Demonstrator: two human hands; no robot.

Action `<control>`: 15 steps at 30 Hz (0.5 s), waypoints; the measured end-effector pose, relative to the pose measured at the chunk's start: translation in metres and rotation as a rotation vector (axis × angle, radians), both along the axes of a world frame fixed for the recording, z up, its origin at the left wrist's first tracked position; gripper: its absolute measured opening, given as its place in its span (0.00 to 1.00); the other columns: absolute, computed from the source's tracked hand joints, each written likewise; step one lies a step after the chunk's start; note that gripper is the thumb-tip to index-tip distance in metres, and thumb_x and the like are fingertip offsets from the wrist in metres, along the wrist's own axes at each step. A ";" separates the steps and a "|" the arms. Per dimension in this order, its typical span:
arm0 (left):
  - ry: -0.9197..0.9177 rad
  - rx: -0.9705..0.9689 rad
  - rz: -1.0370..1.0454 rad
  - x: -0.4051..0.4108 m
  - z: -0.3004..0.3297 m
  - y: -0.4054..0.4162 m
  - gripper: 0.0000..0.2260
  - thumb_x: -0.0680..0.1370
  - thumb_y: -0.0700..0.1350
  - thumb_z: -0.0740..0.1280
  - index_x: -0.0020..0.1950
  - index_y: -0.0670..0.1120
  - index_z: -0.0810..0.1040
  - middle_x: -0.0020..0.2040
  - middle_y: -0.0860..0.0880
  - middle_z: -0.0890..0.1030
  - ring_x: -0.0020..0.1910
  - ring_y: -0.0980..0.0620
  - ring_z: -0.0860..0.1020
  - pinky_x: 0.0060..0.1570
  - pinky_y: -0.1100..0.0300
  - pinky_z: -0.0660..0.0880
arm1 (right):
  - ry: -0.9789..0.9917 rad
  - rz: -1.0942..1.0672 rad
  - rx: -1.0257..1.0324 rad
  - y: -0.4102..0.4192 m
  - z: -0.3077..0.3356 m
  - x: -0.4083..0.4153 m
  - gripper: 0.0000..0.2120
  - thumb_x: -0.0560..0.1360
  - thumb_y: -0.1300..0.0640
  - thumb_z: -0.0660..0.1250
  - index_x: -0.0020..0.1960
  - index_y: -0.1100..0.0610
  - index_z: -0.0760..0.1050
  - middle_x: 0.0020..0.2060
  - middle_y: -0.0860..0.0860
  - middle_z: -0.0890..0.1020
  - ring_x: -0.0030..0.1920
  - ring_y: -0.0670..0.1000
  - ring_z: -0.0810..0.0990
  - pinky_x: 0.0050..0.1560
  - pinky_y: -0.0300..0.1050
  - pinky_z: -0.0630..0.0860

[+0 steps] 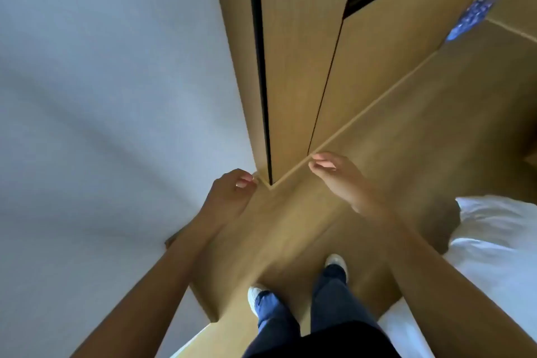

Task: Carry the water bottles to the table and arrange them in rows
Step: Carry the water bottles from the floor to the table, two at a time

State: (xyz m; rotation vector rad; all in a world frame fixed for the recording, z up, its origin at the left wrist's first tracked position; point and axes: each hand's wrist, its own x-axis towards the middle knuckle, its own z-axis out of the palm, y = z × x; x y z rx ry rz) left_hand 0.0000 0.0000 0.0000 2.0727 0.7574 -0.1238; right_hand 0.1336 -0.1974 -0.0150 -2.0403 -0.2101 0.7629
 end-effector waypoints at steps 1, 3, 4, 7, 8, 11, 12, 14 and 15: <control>-0.013 -0.005 -0.013 0.008 0.000 -0.007 0.09 0.80 0.45 0.64 0.56 0.46 0.80 0.54 0.52 0.82 0.51 0.57 0.78 0.47 0.69 0.70 | -0.003 -0.043 0.012 -0.010 0.001 0.004 0.16 0.80 0.49 0.66 0.66 0.51 0.76 0.62 0.49 0.80 0.58 0.47 0.77 0.52 0.38 0.69; -0.034 0.007 -0.028 0.025 0.000 -0.020 0.08 0.79 0.44 0.64 0.55 0.46 0.81 0.53 0.53 0.82 0.49 0.58 0.77 0.44 0.75 0.67 | -0.011 -0.119 0.021 -0.033 -0.004 0.014 0.10 0.79 0.50 0.67 0.60 0.49 0.78 0.59 0.49 0.81 0.56 0.46 0.78 0.48 0.35 0.71; -0.038 0.014 -0.035 0.034 0.000 -0.028 0.08 0.79 0.43 0.64 0.55 0.46 0.81 0.52 0.53 0.82 0.49 0.59 0.77 0.43 0.76 0.67 | -0.012 -0.142 0.015 -0.044 -0.004 0.018 0.08 0.79 0.51 0.67 0.57 0.48 0.78 0.57 0.49 0.81 0.54 0.45 0.78 0.45 0.31 0.71; -0.057 0.001 -0.050 0.067 0.002 -0.057 0.07 0.79 0.44 0.65 0.54 0.48 0.81 0.51 0.54 0.81 0.49 0.59 0.77 0.38 0.78 0.67 | 0.005 -0.185 0.018 -0.078 -0.007 0.039 0.12 0.79 0.51 0.68 0.61 0.49 0.78 0.57 0.49 0.81 0.55 0.46 0.78 0.47 0.32 0.72; -0.066 0.006 -0.061 0.080 0.002 -0.067 0.07 0.79 0.45 0.65 0.54 0.48 0.81 0.51 0.55 0.81 0.49 0.60 0.77 0.36 0.79 0.67 | 0.011 -0.192 0.010 -0.089 -0.004 0.047 0.13 0.79 0.50 0.68 0.62 0.50 0.78 0.58 0.49 0.81 0.57 0.47 0.79 0.51 0.37 0.73; -0.088 -0.016 -0.095 0.121 0.004 -0.104 0.07 0.79 0.46 0.65 0.54 0.49 0.80 0.52 0.54 0.81 0.48 0.63 0.76 0.35 0.78 0.67 | 0.001 -0.232 0.004 -0.131 0.001 0.076 0.13 0.78 0.51 0.68 0.62 0.51 0.78 0.58 0.49 0.82 0.56 0.46 0.79 0.55 0.41 0.73; -0.096 -0.031 -0.106 0.137 0.006 -0.118 0.08 0.79 0.46 0.65 0.55 0.48 0.81 0.52 0.54 0.81 0.48 0.65 0.75 0.37 0.75 0.67 | -0.011 -0.241 -0.002 -0.147 0.005 0.087 0.13 0.78 0.52 0.69 0.62 0.52 0.79 0.58 0.50 0.82 0.55 0.46 0.79 0.53 0.40 0.72; -0.111 -0.056 -0.105 0.172 0.013 -0.145 0.08 0.79 0.45 0.65 0.55 0.47 0.81 0.51 0.55 0.80 0.47 0.68 0.74 0.39 0.73 0.66 | -0.035 -0.244 -0.017 -0.179 0.013 0.110 0.14 0.78 0.54 0.68 0.63 0.55 0.78 0.58 0.51 0.82 0.55 0.46 0.79 0.54 0.39 0.71; -0.123 -0.053 -0.095 0.190 0.016 -0.158 0.08 0.79 0.45 0.65 0.56 0.46 0.81 0.50 0.55 0.79 0.45 0.69 0.73 0.38 0.74 0.65 | -0.043 -0.238 -0.028 -0.196 0.018 0.121 0.15 0.78 0.54 0.68 0.64 0.56 0.78 0.59 0.51 0.82 0.57 0.48 0.79 0.56 0.40 0.71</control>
